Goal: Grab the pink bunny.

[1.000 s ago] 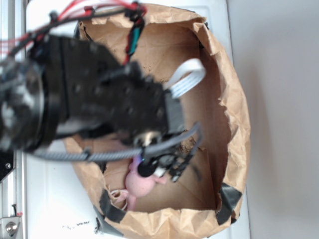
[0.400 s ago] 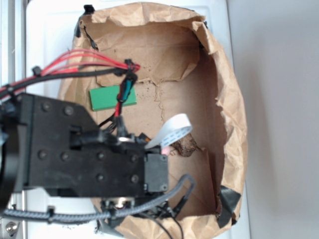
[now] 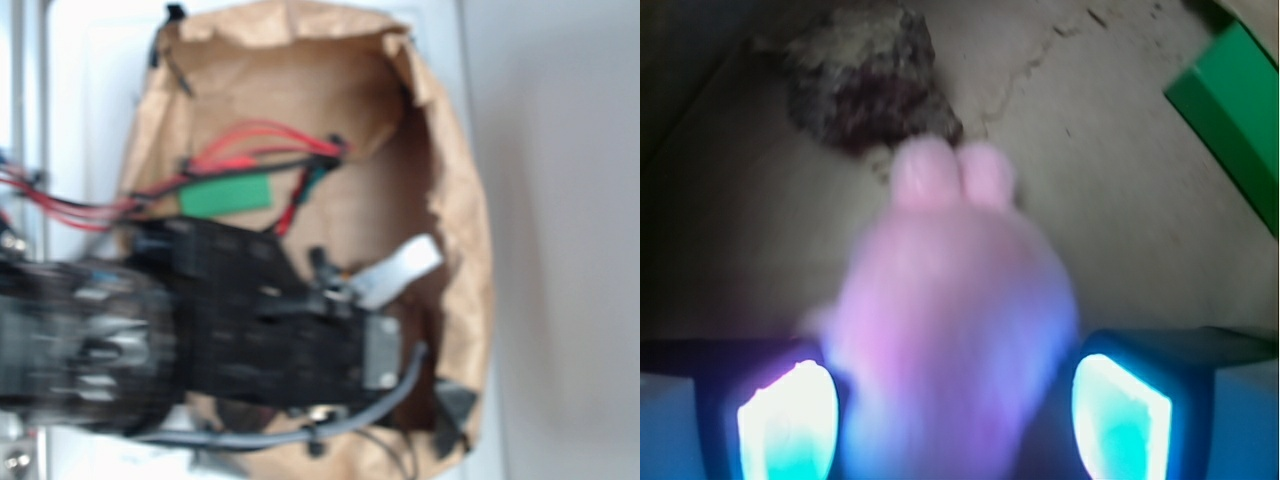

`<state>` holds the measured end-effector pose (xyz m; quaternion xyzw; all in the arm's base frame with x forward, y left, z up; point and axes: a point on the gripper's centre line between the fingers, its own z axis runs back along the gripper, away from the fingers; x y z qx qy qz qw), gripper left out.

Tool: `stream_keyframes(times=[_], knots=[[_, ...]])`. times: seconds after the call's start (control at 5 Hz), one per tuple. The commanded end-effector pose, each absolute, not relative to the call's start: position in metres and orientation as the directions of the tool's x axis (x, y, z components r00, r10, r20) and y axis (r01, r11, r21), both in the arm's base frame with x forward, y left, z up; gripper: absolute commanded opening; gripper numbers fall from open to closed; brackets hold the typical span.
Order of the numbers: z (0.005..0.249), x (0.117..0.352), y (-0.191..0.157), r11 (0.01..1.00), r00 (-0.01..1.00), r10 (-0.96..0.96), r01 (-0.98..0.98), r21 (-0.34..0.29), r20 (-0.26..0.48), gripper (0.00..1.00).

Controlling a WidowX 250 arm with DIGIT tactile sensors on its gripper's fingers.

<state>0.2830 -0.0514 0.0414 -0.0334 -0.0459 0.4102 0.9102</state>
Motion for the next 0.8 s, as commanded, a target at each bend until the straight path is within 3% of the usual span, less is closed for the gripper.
stream_keyframes(times=[0.0, 0.4, 0.6], knots=[[0.031, 0.26, -0.057, 0.724, 0.719, 0.689, -0.689, -0.033, 0.089, 0.0], [0.077, 0.277, -0.029, 0.841, 0.839, 0.539, -0.531, -0.103, 0.079, 0.0], [0.102, 0.29, 0.0, 0.877, 0.879, 0.477, -0.473, -0.081, 0.029, 0.0]])
